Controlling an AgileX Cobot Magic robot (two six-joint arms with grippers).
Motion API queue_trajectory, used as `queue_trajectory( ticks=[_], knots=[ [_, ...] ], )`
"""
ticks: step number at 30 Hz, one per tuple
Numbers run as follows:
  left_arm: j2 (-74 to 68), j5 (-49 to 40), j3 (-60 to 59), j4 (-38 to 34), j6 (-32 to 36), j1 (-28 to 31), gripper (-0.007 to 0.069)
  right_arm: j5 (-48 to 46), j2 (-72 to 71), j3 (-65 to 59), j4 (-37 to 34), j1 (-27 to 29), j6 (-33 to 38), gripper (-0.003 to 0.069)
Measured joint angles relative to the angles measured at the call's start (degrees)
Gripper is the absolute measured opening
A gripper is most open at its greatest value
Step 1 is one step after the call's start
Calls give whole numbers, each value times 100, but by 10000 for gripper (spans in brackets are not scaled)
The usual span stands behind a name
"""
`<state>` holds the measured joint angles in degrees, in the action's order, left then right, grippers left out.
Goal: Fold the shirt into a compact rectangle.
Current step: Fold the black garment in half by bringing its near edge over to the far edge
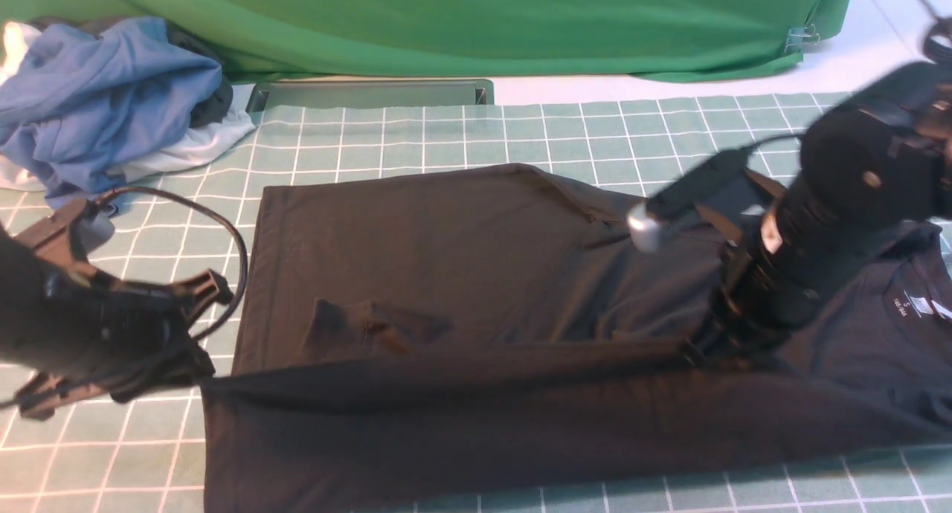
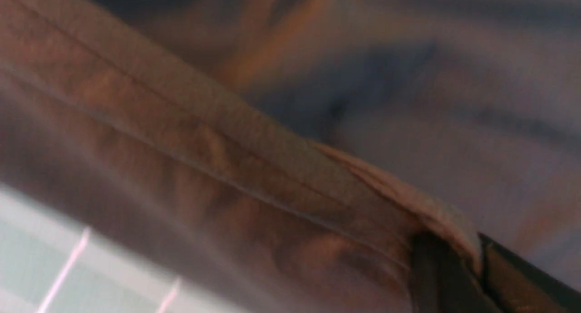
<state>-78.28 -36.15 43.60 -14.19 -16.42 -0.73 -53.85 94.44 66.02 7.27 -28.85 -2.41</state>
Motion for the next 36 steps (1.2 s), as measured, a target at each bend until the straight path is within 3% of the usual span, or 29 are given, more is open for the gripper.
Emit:
queue_trajectory(
  ticks=[14, 29, 36],
  knots=[
    [-1622, -355, 2099, 90, 324, 73, 20, 763, 1002, 1206, 819, 41, -580, 54],
    [-3030, -554, 3784, 122, 711, 73, 20, 2374, 1307, 1320, 897, 842, -1145, 54],
    [-3518, -13, 3983, 93, 735, 76, 20, 2894, 1768, 1326, 901, 914, -1199, 54]
  ],
)
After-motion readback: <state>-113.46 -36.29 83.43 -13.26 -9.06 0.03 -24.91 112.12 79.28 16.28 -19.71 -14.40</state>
